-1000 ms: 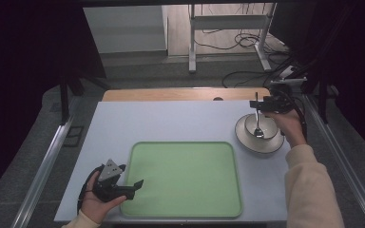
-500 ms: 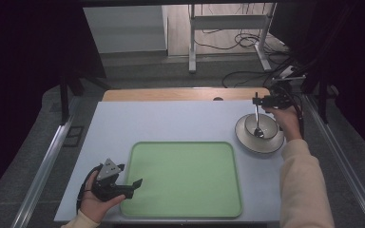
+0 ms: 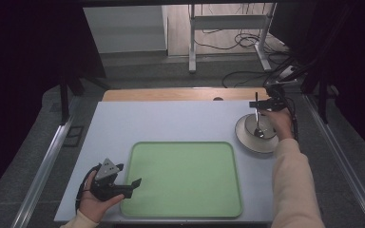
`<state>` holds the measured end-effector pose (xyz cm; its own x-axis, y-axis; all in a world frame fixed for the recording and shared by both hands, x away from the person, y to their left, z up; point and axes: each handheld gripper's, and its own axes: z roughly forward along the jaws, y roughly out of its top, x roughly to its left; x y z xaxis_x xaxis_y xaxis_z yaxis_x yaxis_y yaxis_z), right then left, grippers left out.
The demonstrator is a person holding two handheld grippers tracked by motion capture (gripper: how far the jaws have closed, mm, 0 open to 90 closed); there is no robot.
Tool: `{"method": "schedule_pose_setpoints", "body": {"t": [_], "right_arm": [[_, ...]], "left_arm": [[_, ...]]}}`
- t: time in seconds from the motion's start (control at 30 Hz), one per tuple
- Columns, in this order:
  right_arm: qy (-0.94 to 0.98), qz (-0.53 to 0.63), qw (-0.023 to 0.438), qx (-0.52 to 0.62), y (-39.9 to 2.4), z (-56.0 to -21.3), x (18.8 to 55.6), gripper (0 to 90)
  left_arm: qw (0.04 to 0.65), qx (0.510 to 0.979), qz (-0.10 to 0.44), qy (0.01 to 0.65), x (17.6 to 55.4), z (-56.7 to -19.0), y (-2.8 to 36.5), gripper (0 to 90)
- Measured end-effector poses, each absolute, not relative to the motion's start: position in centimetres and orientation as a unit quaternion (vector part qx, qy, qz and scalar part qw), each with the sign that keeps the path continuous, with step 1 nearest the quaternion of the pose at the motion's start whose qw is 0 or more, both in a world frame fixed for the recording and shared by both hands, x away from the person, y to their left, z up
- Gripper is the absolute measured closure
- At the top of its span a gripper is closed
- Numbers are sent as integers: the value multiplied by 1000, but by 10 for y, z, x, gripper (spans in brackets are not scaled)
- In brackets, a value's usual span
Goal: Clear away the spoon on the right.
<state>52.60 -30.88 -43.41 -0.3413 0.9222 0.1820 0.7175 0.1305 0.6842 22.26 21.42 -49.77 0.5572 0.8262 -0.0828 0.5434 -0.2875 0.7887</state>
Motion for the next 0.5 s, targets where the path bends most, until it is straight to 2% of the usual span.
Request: {"method": "schedule_pose_setpoints", "body": {"t": [0.5], "right_arm": [[744, 349, 144, 551, -304, -446, 527, 706]], "left_arm": [[406, 784, 178, 434, 222, -498, 213, 148]]}}
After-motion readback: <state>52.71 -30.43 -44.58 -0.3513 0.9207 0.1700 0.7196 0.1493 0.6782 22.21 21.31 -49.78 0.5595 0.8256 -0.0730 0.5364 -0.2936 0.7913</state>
